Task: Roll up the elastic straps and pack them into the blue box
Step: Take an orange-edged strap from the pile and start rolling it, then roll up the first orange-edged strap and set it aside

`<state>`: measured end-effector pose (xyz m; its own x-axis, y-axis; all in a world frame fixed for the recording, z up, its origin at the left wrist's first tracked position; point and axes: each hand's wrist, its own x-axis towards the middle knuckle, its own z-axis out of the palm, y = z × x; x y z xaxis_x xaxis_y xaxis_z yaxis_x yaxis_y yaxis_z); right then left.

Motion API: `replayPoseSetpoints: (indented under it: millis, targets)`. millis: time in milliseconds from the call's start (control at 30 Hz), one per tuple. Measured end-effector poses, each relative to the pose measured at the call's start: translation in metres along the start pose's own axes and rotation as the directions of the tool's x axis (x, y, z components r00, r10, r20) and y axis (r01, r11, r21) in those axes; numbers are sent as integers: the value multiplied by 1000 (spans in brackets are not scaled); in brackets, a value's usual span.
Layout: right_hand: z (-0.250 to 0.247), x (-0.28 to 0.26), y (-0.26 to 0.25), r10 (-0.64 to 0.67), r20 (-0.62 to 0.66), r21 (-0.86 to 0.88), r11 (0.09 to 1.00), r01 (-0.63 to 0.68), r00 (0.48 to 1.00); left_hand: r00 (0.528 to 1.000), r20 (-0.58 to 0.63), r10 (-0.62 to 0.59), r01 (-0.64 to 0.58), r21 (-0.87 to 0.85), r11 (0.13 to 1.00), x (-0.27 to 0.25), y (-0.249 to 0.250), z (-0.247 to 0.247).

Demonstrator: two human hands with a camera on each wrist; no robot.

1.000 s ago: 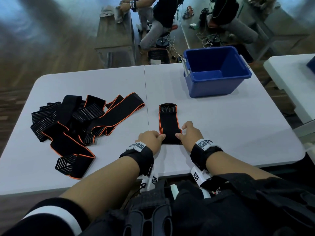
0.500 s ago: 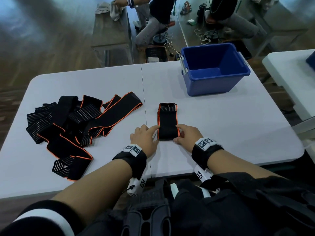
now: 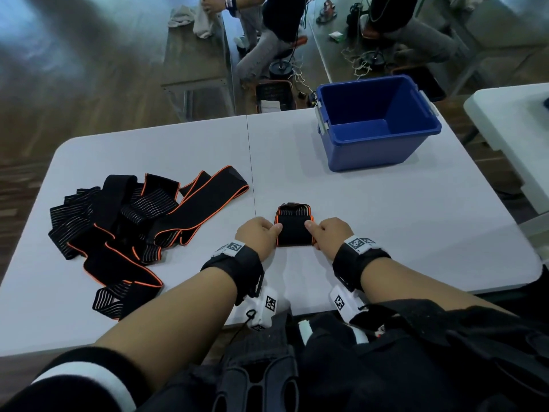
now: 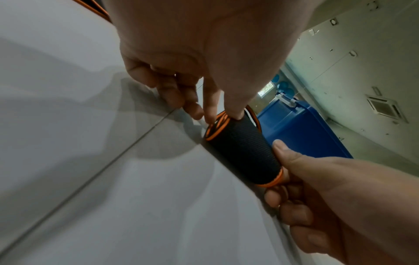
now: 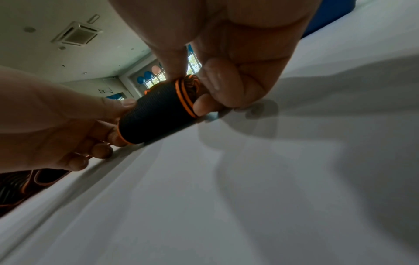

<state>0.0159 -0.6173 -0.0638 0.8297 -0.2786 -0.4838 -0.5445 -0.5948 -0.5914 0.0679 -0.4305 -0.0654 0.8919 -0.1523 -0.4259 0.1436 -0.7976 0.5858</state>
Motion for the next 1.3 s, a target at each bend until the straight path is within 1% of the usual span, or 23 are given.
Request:
replayPoseSetpoints:
  millis: [33, 100, 167, 233, 333, 467, 567, 667, 800, 900, 1033, 1167, 1300]
  targets:
    - [0, 0, -1, 3, -23, 11, 1000, -3, 1000, 999, -46, -24, 22, -44, 999, 2, 1, 0]
    - [1, -1, -3, 29, -74, 124, 992, -19, 997, 995, -94, -36, 28, -89, 996, 4, 7, 0]
    - [-2, -1, -6, 83, -104, 280, 959, -51, 991, 995, -94, -27, 16, -118, 993, 8, 16, 2]
    - [-10, 0, -8, 114, -107, 339, 938, -72, 988, 997, -76, -15, 4, -148, 989, 13, 27, 4]
    - [-28, 10, 0, 125, -113, 377, 923, -74, 986, 999, -43, 1, -9, -180, 984, 22, 48, 14]
    - [-54, 26, 30, 112, -154, 432, 901, -35, 982, 1000, 0, 11, -11, -259, 966, 31, 87, 33]
    - [-80, 20, 38, 108, -197, 470, 883, -3, 974, 999, 19, 33, -26, -301, 953, 38, 112, 51]
    - [-100, 22, 54, 105, -209, 467, 884, 5, 972, 999, 20, 46, -37, -332, 942, 41, 129, 69]
    - [-121, 20, 68, 92, -215, 425, 905, 9, 972, 1000, 6, 18, -14, -381, 924, 43, 140, 84]
    - [-133, 19, 75, 61, -228, 391, 920, 34, 972, 1000, 6, -25, 25, -430, 902, 39, 137, 86]
    - [-130, 16, 63, -63, -182, 329, 937, 121, 981, 995, -33, -96, 68, -480, 875, 32, 112, 79]
    - [-102, 15, 32, -203, -72, 265, 940, 215, 977, 979, -115, -168, 92, -487, 869, 14, 81, 59]
    - [-62, 10, -7, -329, 97, 190, 933, 307, 939, 944, -219, -248, 116, -483, 868, -18, 38, 22]
